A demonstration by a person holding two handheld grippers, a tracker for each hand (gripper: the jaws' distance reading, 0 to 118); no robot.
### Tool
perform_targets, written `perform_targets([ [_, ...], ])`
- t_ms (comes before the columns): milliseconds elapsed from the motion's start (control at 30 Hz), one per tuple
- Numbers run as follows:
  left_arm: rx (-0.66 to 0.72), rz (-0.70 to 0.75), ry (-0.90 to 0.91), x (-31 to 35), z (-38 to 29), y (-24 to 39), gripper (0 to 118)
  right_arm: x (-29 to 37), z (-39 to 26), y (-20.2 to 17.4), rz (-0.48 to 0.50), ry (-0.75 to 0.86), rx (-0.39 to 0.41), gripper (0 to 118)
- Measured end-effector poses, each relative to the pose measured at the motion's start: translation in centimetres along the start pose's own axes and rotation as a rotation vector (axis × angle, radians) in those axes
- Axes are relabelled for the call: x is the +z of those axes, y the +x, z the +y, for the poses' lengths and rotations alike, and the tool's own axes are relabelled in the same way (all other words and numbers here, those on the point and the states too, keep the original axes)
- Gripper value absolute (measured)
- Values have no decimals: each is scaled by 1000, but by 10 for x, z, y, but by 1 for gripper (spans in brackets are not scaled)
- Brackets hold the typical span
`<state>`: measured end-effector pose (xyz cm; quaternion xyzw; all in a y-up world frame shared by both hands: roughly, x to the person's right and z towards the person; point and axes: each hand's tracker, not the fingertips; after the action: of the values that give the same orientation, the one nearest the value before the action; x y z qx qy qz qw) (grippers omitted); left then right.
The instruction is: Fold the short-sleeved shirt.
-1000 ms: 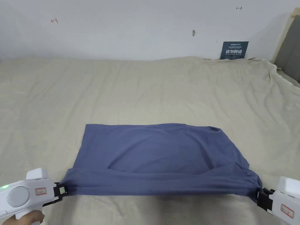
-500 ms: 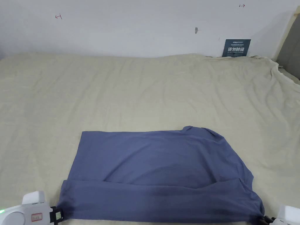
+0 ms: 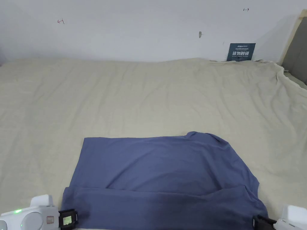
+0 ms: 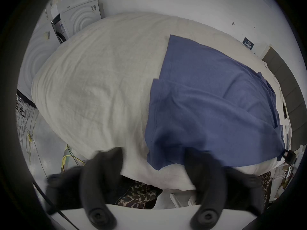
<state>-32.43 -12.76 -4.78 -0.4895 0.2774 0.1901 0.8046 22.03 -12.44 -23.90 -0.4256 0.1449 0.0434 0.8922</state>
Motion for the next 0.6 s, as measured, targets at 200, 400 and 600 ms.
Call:
perform_targets([
  [200, -4, -73, 234, 73, 32, 19, 108, 62, 54, -25, 57, 223, 12, 93],
  [400, -66, -89, 434, 111, 46, 43, 103, 95, 71, -54, 52, 407, 54, 90],
  [600, -42, -194, 545, 119, 40, 57, 8, 97, 71, -70, 23, 483, 88, 1],
])
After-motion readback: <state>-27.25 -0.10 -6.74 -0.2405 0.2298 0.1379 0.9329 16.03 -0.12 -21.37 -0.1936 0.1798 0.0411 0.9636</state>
